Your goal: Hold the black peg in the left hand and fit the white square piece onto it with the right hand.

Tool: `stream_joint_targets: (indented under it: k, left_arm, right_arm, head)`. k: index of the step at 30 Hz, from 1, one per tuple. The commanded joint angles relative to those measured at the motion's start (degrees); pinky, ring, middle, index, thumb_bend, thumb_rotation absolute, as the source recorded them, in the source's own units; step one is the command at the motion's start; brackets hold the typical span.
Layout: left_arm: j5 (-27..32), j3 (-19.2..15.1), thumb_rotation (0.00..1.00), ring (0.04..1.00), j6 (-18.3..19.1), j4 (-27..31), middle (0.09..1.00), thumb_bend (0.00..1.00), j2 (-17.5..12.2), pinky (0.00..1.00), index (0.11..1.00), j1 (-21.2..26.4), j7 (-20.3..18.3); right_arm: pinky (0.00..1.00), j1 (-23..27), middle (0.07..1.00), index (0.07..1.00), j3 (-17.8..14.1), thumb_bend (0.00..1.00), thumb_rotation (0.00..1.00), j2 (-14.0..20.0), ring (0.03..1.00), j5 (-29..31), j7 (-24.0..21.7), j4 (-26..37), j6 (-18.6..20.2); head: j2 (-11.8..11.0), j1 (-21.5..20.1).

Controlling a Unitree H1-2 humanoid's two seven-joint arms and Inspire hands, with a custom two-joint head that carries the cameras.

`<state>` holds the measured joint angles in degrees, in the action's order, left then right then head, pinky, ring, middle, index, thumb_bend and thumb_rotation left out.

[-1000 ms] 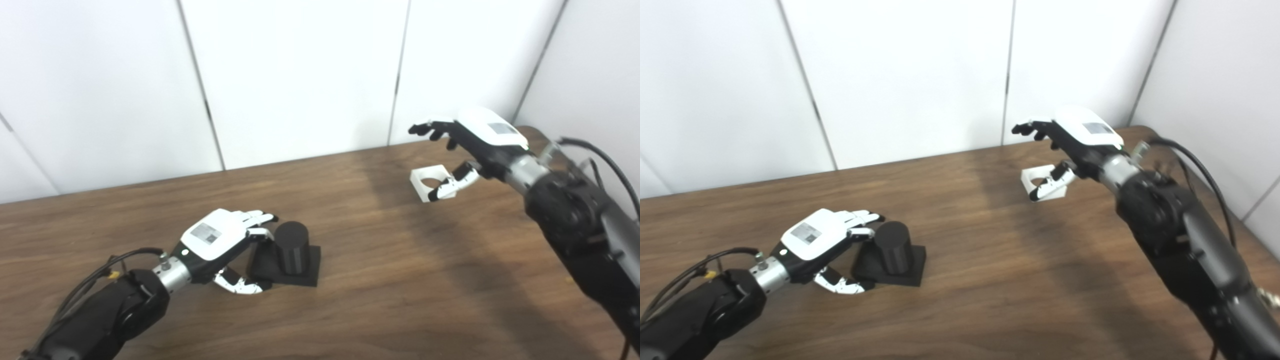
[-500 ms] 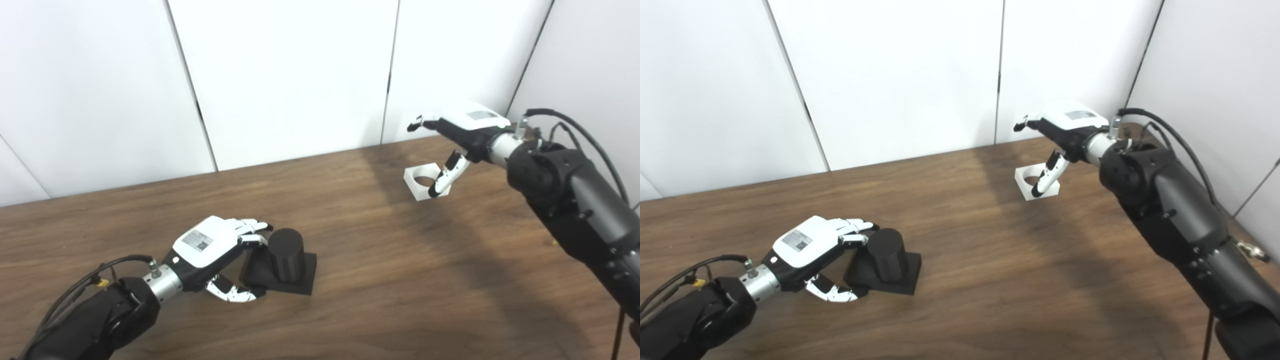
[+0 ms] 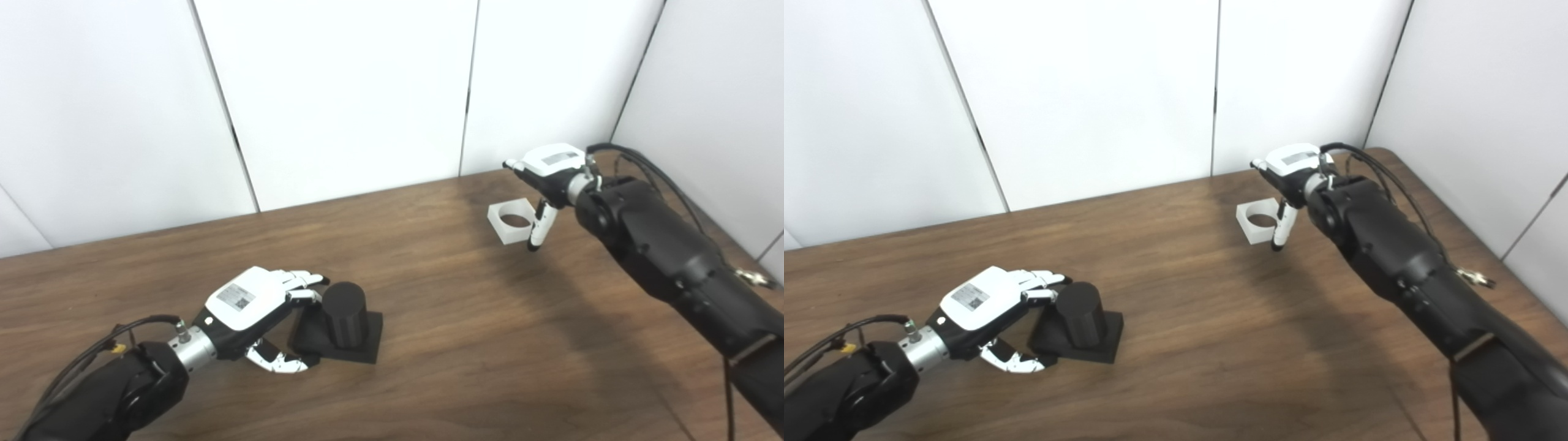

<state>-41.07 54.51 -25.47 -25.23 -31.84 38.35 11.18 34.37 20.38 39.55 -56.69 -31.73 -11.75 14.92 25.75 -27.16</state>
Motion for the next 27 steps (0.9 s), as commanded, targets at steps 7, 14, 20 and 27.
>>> stream_joint_targets:
  k: [7, 14, 20, 27]
  left_arm:
    - [-3.8, 4.2, 0.15, 0.867, -1.4, -1.5, 0.889, 0.97, -2.5, 0.77, 0.654, -4.7, -6.4]
    - [-4.0, 3.3, 0.13, 0.866, -1.4, 0.1, 0.892, 0.97, -2.8, 0.77, 0.656, -5.1, -7.8]
    - [-3.9, 1.9, 0.12, 0.861, -1.4, 1.8, 0.887, 0.98, -3.2, 0.76, 0.653, -5.6, -9.5]
    - [-3.3, 1.4, 0.10, 0.860, -1.4, 2.6, 0.877, 1.00, -3.6, 0.76, 0.642, -6.0, -9.3]
  right_arm:
    - [0.89, 5.2, 0.932, 0.958, -0.2, 0.99, 0.28, -0.8, 0.903, 2.3, 5.8, -7.2, -3.8]
    - [0.87, 5.9, 0.915, 0.918, 0.9, 0.95, 0.24, -1.4, 0.889, 3.1, 7.5, -11.5, -5.1]
    - [0.86, 5.9, 0.900, 0.877, 1.3, 0.91, 0.19, -2.2, 0.884, 4.4, 8.1, -13.9, -4.7]
    - [0.83, 5.6, 0.894, 0.814, 3.2, 0.88, 0.23, -1.9, 0.880, 3.6, 7.5, -14.7, -4.4]
  head:
    - [0.1, 0.1]
    - [0.7, 0.5]
    - [1.1, 0.3]
    - [1.6, 0.2]
